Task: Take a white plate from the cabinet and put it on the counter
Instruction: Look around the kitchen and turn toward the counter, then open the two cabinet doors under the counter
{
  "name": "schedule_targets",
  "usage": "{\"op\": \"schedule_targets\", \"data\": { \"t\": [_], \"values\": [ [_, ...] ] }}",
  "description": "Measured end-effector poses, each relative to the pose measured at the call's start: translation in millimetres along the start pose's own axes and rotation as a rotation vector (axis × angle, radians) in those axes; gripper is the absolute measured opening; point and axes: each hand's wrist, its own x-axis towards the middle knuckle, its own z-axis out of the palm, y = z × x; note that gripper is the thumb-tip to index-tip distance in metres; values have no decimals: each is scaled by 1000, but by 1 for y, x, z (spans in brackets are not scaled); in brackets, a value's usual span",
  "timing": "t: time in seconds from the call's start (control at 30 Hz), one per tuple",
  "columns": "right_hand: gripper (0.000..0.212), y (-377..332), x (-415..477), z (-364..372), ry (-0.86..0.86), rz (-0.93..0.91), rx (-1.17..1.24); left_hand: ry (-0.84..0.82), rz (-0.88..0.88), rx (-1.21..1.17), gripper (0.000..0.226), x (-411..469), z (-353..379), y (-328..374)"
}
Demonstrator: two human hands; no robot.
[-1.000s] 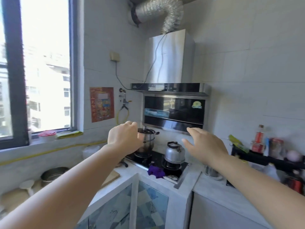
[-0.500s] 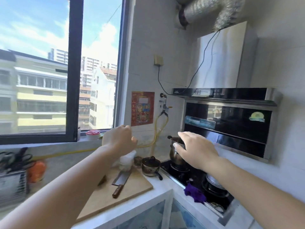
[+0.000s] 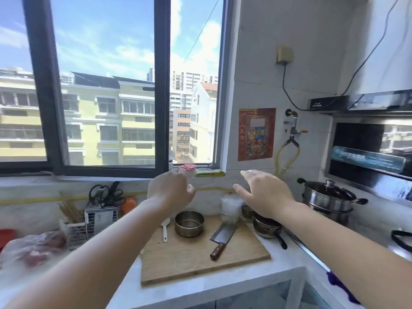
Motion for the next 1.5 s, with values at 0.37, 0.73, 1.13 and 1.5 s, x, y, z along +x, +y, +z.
{"op": "schedule_targets", "data": {
  "t": [0.37,0.73,1.13,1.5],
  "values": [
    [60,30,60,92,-91,-218,91,-56,-211,113,39,8,64,-15],
    [52,109,64,242,-234,-307,138,-221,-265,139,39,-12,222,17],
    [47,160,-22,440,-549,-233,212,-493,-291,-27,43,-117,420,29],
    [48,160,-112,594,-769,-64,247,-697,-401,-156,42,-219,568,17]
  ]
}}
